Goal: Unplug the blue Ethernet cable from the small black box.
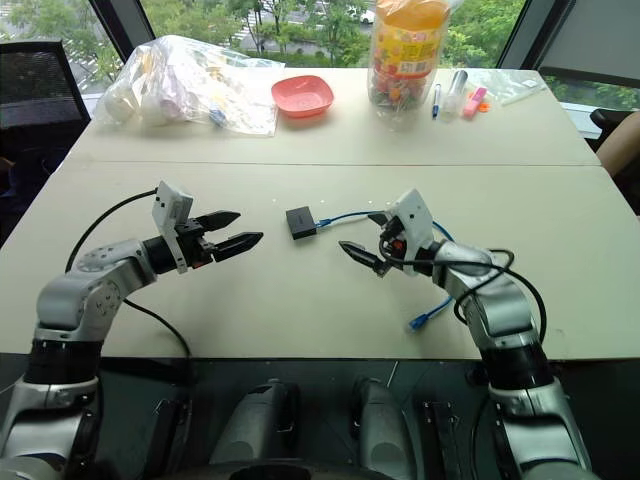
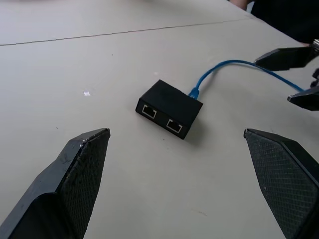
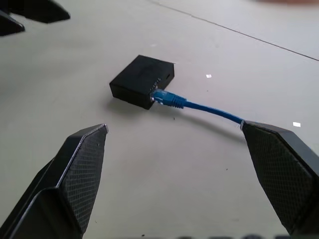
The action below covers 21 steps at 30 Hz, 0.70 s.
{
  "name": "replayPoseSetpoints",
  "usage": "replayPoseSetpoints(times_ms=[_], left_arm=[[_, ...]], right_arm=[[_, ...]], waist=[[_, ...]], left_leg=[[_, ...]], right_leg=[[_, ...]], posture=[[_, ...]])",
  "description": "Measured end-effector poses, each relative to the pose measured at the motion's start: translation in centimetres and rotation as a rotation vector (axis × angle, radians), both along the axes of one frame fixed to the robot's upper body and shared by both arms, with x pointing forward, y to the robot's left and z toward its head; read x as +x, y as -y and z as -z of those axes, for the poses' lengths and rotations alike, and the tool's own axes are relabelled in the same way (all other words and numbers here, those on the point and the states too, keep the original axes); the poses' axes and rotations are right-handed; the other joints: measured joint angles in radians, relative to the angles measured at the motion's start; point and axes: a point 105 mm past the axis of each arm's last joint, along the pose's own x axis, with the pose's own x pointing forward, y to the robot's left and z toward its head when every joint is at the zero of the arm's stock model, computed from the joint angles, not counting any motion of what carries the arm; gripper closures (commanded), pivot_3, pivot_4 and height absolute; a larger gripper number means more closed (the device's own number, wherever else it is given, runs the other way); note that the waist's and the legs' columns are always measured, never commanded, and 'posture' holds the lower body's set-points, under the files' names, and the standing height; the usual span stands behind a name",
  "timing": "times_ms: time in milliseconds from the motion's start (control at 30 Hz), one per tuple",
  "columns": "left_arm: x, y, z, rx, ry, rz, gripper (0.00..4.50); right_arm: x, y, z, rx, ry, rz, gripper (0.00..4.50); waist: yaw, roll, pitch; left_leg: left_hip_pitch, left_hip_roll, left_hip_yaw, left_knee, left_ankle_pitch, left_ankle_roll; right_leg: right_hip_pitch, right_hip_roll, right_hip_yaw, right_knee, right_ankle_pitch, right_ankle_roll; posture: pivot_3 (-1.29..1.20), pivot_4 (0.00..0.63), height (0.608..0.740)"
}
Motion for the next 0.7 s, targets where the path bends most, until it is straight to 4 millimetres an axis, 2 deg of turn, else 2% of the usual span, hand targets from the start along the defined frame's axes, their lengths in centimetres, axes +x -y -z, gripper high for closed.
replayPoseSetpoints(times_ms=[133,233,400,533,633,700], left_arm=[[0.1,-1.1,-0.4,0.059,-0.009,0.056,0.03],[-0.1,-1.5,-0.6,0.080,-0.018,0.081,0.03],[-0.2,-1.8,-1.0,0.094,-0.015,0.080,0.03],[-0.3,-2.0,-0.8,0.100,-0.014,0.054,0.03],[-0.5,-1.9,-0.5,0.098,-0.014,0.039,0.00],[-0.6,-1.9,-0.3,0.087,-0.009,0.016,0.00]], right_arm=[[3.1,-0.6,-0.4,-0.075,0.036,-0.064,0.00],[4.5,-1.9,0.6,-0.129,0.009,-0.141,0.00],[5.5,-3.6,2.8,-0.243,-0.044,-0.248,0.00],[6.1,-4.6,2.7,-0.323,-0.021,-0.299,0.00],[6.0,-5.4,2.9,-0.359,-0.007,-0.336,0.88],[5.7,-6.0,3.2,-0.381,0.002,-0.380,1.88]], waist=[[-0.002,0.000,0.000],[-0.003,-0.001,0.000],[-0.004,-0.001,0.001],[-0.016,-0.001,0.001],[-0.022,-0.001,0.000],[-0.027,-0.001,0.000]], left_leg=[[-0.001,0.000,0.001,-0.002,0.000,0.000],[-0.002,0.000,0.003,-0.003,0.000,0.001],[-0.001,0.000,0.005,-0.002,0.000,0.000],[0.001,0.000,0.004,-0.002,0.001,0.000],[0.004,0.000,0.004,-0.002,0.001,0.000],[0.007,0.001,0.005,-0.002,0.001,0.000]], right_leg=[[-0.003,0.002,0.003,0.001,0.001,0.002],[-0.005,0.003,0.003,0.002,0.002,0.004],[-0.005,0.003,0.005,0.003,0.002,0.004],[-0.004,0.003,0.006,0.005,0.002,0.004],[-0.002,0.003,0.007,0.007,0.002,0.004],[0.001,0.003,0.008,0.008,0.002,0.004]], posture=[[0.00,0.150,0.740],[0.00,0.150,0.740],[0.00,0.150,0.740],[0.00,0.150,0.740],[0.00,0.150,0.740],[0.00,0.150,0.740]])
